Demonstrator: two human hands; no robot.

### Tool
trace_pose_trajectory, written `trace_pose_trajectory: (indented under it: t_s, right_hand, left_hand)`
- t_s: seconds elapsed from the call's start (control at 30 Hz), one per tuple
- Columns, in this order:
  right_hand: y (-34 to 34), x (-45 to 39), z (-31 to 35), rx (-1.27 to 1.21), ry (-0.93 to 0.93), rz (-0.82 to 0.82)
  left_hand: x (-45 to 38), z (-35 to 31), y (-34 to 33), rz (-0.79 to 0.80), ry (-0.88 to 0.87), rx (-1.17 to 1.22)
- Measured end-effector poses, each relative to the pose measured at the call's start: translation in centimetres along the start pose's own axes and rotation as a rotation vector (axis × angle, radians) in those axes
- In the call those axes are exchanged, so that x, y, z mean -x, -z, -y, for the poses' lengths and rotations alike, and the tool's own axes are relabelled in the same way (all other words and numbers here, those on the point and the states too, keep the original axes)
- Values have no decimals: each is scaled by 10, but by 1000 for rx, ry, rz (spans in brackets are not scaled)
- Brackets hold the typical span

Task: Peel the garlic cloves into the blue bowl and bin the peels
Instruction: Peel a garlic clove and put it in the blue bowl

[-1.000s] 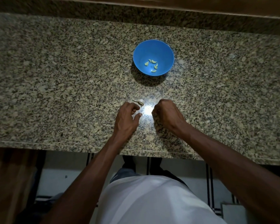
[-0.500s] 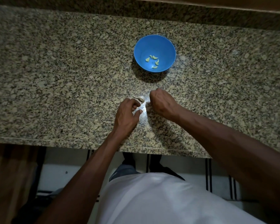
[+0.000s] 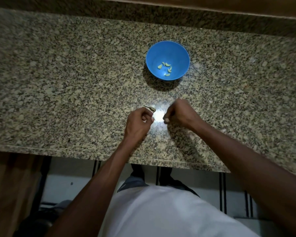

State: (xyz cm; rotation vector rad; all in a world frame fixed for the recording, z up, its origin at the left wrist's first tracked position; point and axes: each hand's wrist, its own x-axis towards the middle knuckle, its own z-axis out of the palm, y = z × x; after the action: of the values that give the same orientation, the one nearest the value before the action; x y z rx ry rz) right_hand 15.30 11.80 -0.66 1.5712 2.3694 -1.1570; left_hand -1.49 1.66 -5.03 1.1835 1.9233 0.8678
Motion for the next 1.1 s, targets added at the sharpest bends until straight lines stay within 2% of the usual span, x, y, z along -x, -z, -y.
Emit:
trace_pose_trajectory:
  t_s: [0.1,0.17,0.33,0.63,0.93,1.1]
  right_hand:
    - [1,19,-20,-574,-70,-43]
    - [-5,27,-26,-818,-104,-58]
    - [-16,36,-18,-995,-93,-93]
    - [-27,39,-14,-819,-60,-240]
    - [-26,40,-14,-642,43,-285]
    - [-29,39,-15,-601,63,-279]
  left_hand:
    - [5,-9,-2,34,149,279]
    - [9,-15,-5,71,241,465]
    - [11,-28,-18,113,404,696]
    - [18,-28,-19,122,517,867]
    - [22,-32,-14,116,501,892]
    - [24,-33,-12,83,449,766]
